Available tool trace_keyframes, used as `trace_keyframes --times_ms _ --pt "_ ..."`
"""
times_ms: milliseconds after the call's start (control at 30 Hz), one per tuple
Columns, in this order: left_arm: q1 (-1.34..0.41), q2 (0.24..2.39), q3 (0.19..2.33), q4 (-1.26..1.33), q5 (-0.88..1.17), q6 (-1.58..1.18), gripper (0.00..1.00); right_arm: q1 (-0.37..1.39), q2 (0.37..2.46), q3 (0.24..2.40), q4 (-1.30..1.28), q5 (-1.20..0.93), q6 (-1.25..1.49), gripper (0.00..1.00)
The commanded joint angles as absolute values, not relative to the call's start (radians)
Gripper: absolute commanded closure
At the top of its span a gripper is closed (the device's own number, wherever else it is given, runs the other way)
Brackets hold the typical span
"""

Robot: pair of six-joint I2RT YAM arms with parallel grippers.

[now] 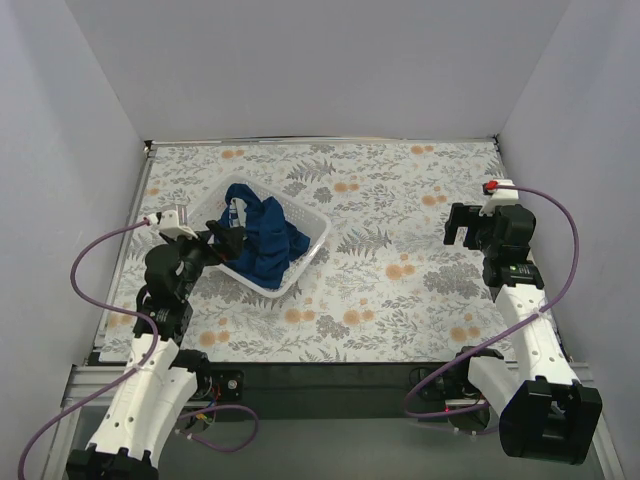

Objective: Fold and stack the t-shirts
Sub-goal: Grab the tshirt from the pile

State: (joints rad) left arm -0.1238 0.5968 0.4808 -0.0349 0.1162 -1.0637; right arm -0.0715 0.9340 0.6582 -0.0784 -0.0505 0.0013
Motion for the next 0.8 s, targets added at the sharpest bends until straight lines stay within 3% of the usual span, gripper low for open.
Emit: trace_keyframes --times_ms 0,67,200,233,400,500,767 --pt "-0.126 0.620 0.505 -0.025 0.170 -1.106 0.02 -0.069 0.930 0.695 -0.029 -0.064 0.011 0.01" --pt "-0.126 0.668 0.532 -0.040 0.227 -1.135 0.02 -0.069 0.925 0.719 -0.038 -0.128 -0.070 0.01" --pt "-0.126 0.837 0.713 -0.142 0.251 -1.238 0.07 -0.069 0.937 0.729 -0.180 -0.670 -0.464 0.02" --pt "-0.126 0.874 0.742 -0.161 0.258 -1.259 0.09 -0.069 0.940 0.721 -0.193 -0.701 -0.488 0.02" --pt "-0.133 1.180 0.931 -0.250 0.263 -1.313 0.26 -0.074 0.959 0.678 -0.192 -0.720 -0.491 0.02" --pt "-0.199 1.317 1.084 -0.328 0.186 -1.292 0.27 -0.075 0.953 0.673 -0.192 -0.753 -0.488 0.02" --pt "-0.365 1.729 1.408 -0.557 -0.256 -1.210 0.28 -0.078 0.936 0.675 -0.193 -0.720 -0.477 0.02"
